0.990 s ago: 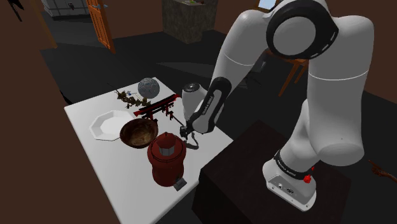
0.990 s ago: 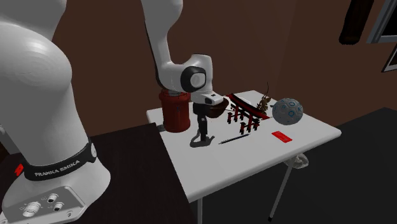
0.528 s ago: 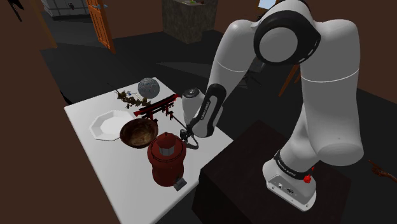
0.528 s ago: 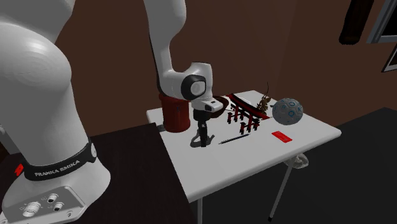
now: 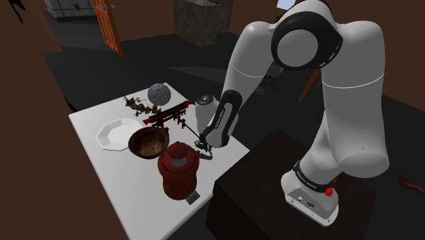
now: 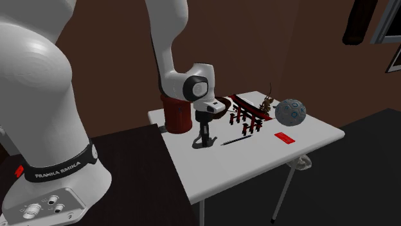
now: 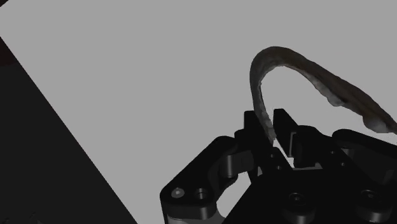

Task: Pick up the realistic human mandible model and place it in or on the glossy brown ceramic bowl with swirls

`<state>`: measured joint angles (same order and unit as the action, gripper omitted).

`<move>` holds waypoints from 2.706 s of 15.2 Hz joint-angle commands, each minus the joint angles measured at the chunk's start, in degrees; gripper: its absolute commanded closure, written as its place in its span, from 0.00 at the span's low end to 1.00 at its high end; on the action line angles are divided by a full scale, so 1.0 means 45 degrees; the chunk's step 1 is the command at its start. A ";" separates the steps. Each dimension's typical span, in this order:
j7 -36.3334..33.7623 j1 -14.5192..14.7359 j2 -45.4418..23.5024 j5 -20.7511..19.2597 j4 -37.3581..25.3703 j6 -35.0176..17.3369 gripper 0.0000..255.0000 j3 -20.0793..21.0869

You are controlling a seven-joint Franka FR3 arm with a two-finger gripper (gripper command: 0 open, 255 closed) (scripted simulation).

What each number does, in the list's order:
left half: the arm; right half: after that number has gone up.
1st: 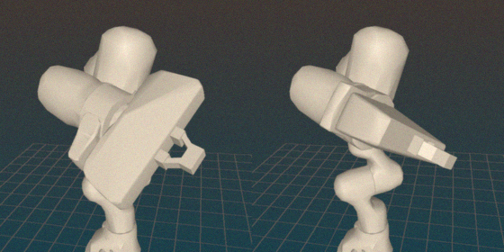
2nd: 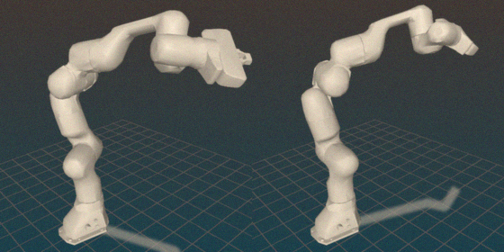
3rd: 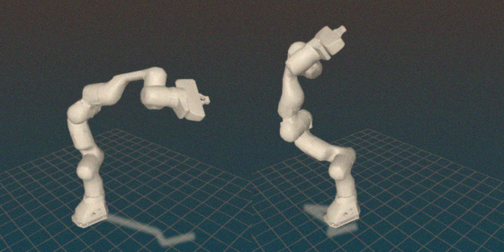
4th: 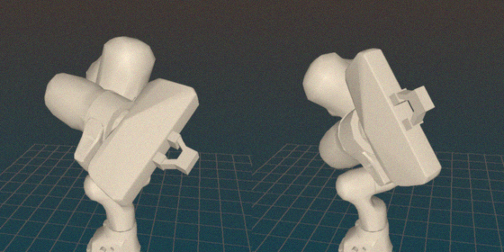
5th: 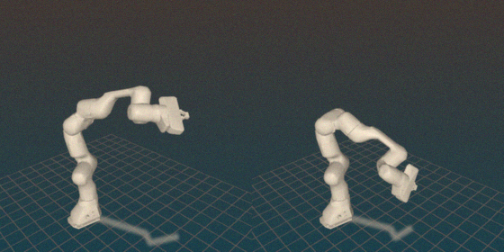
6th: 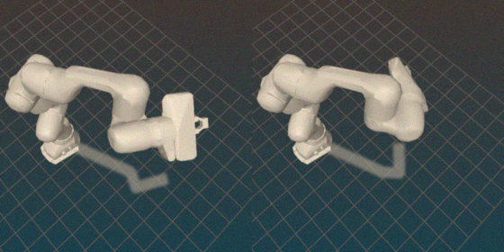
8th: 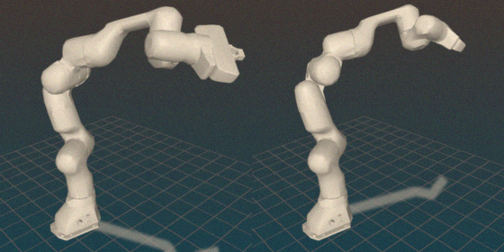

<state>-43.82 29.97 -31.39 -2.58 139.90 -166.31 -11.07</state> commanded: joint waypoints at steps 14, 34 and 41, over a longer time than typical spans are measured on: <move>-0.0052 0.0286 0.1443 -0.0230 0.0476 0.0973 1.00 -0.0352; -0.0482 0.0862 0.5378 -0.1282 0.1011 0.4327 1.00 -0.1120; -0.0629 0.1072 0.5492 -0.1096 -0.0010 0.5486 1.00 -0.0937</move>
<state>-46.44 34.41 -5.35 -8.28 141.87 -142.40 -15.78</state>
